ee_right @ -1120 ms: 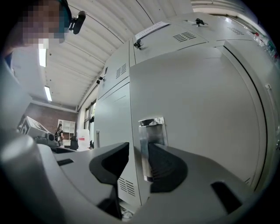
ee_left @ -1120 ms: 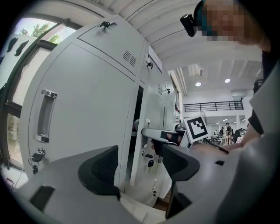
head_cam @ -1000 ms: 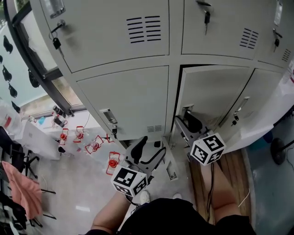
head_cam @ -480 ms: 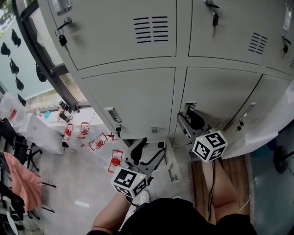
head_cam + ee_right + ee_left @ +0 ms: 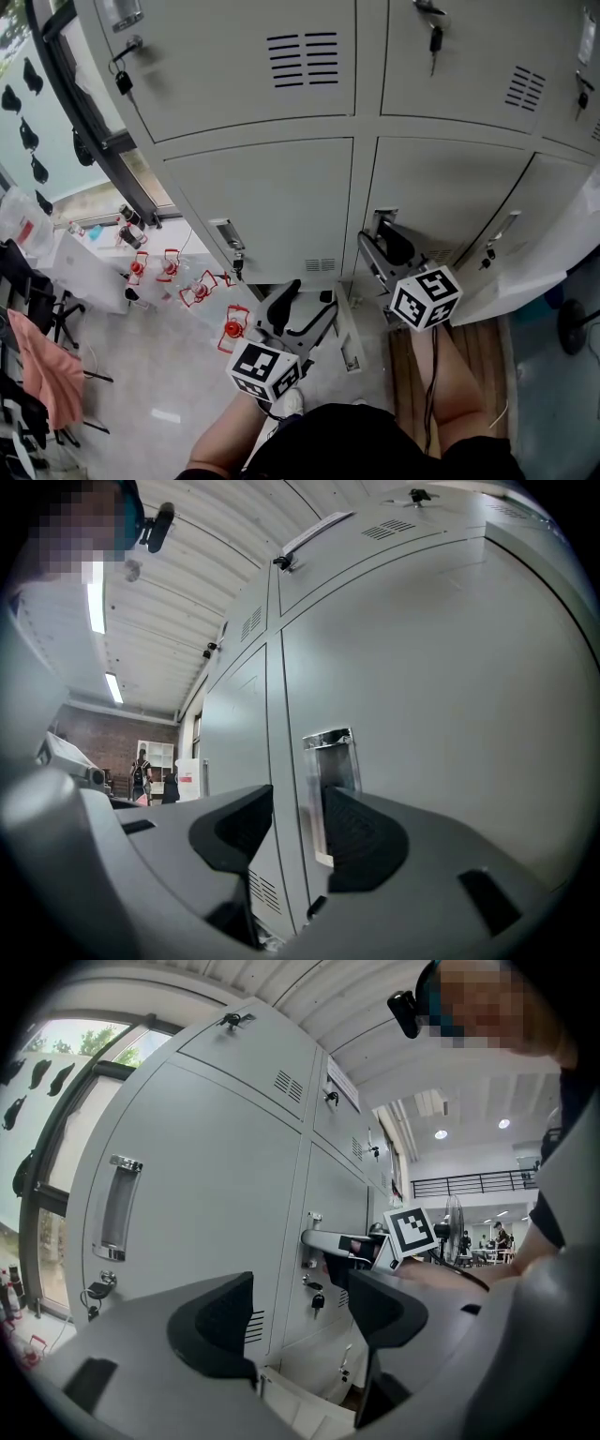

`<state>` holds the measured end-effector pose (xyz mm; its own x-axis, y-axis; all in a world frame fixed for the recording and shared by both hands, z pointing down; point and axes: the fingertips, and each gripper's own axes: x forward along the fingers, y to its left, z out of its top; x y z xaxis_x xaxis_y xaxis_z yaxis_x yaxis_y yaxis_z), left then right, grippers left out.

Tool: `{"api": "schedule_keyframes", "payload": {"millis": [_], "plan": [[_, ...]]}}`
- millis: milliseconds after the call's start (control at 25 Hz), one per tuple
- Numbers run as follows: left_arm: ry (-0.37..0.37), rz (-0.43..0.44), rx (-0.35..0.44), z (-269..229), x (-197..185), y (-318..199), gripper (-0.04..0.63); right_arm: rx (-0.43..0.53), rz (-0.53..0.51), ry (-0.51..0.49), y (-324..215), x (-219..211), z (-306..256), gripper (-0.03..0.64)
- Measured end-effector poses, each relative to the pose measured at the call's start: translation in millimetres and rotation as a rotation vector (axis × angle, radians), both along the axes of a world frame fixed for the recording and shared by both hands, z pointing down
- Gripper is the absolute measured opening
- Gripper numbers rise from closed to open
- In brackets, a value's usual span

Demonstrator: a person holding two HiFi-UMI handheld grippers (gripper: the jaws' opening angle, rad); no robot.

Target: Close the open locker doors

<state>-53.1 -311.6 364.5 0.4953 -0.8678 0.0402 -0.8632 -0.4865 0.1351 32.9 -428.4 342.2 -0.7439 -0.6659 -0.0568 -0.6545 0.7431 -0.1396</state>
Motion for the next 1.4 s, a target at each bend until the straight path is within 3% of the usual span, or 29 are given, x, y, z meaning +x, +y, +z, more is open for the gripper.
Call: {"api": "schedule_keyframes", "payload": {"millis": [440, 880, 1200, 1400], "plan": [[-0.001, 0.013, -0.015, 6, 19, 1, 0.334, -0.004, 0.008, -0.002, 4, 20, 3, 0.169], [0.004, -0.025, -0.03, 11, 55, 21, 0.334, -0.064, 0.048, -0.051, 13, 87, 16, 0.181], [0.01, -0.038, -0.072, 33, 87, 47, 0.334, -0.108, 0.03, -0.05, 45, 117, 42, 0.186], [0.012, -0.002, -0.127, 57, 92, 56, 0.334, -0.163, 0.066, -0.033, 61, 125, 75, 0.212]]}}
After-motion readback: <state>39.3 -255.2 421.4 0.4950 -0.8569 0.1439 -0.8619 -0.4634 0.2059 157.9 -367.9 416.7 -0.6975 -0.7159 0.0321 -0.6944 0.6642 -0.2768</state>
